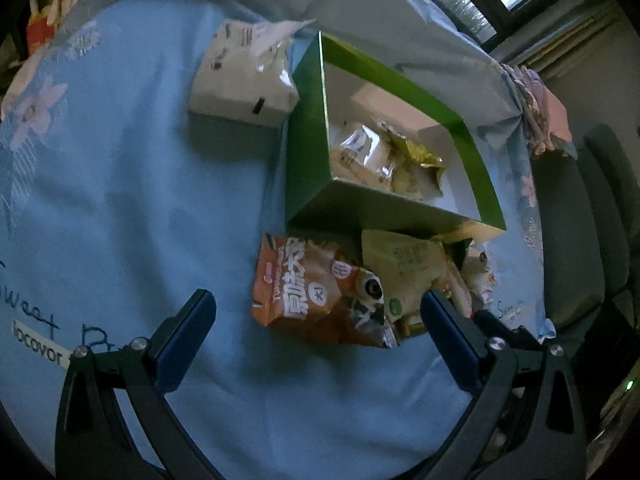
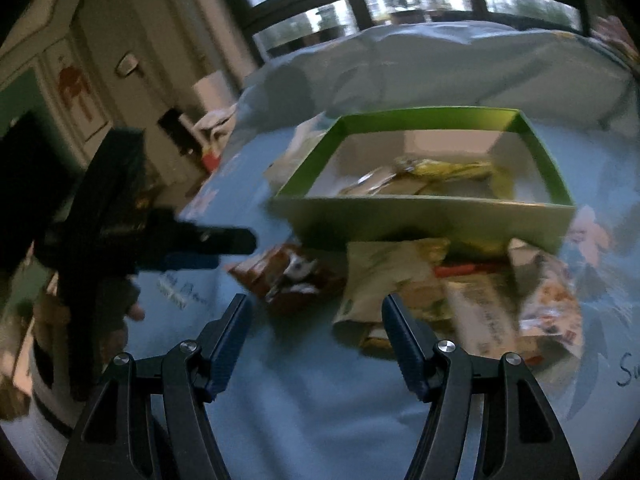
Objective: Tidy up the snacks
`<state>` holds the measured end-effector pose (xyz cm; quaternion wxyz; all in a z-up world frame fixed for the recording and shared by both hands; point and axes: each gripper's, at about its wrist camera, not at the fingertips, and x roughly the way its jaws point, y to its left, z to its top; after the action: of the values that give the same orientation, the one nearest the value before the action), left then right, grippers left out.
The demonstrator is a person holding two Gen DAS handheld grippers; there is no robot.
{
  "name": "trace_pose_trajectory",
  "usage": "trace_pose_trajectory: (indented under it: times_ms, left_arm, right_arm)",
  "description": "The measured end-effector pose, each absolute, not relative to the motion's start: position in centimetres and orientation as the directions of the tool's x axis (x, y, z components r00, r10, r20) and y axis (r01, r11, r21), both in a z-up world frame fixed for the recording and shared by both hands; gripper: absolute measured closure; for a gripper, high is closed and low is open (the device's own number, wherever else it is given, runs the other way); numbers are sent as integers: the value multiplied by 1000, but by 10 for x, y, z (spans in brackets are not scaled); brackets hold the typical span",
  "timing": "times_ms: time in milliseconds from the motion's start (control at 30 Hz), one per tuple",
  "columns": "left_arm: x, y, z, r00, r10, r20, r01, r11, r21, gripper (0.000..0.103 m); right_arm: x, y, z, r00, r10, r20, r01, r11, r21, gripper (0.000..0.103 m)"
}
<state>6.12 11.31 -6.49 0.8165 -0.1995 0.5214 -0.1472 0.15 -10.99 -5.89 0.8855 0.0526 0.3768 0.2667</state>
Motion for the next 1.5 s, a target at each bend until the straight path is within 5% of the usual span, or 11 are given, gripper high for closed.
trace_pose_trajectory:
  times_ms: [533,933,1067,1233,1500]
  left_arm:
    - [67,112,-79,352,-495,-795,-2,849,-529,2]
    - [72,120,-89,326,-551,-768,-39,804,-593,33]
    - [73,125,-91,326,-559,-762,-59,793,-607,56]
    - [72,125,-89,333,-537,-775,-58,809,-585,59]
    - [70,123,-82,352,-522,-777,-23,825,-564,62]
  right_arm:
    - [11,-65,-85,543,504,-672,-558,814,160,35]
    - [32,-43,-95,527,489,-695,-597,795,106,35]
    - [38,-39,-98,516,493,-701,-599,792,115,45]
    - [44,-41,-100,526,473,-707,-580,808,109,65]
    - [42,-44,-98,522,495,-695,-575,806,143,73]
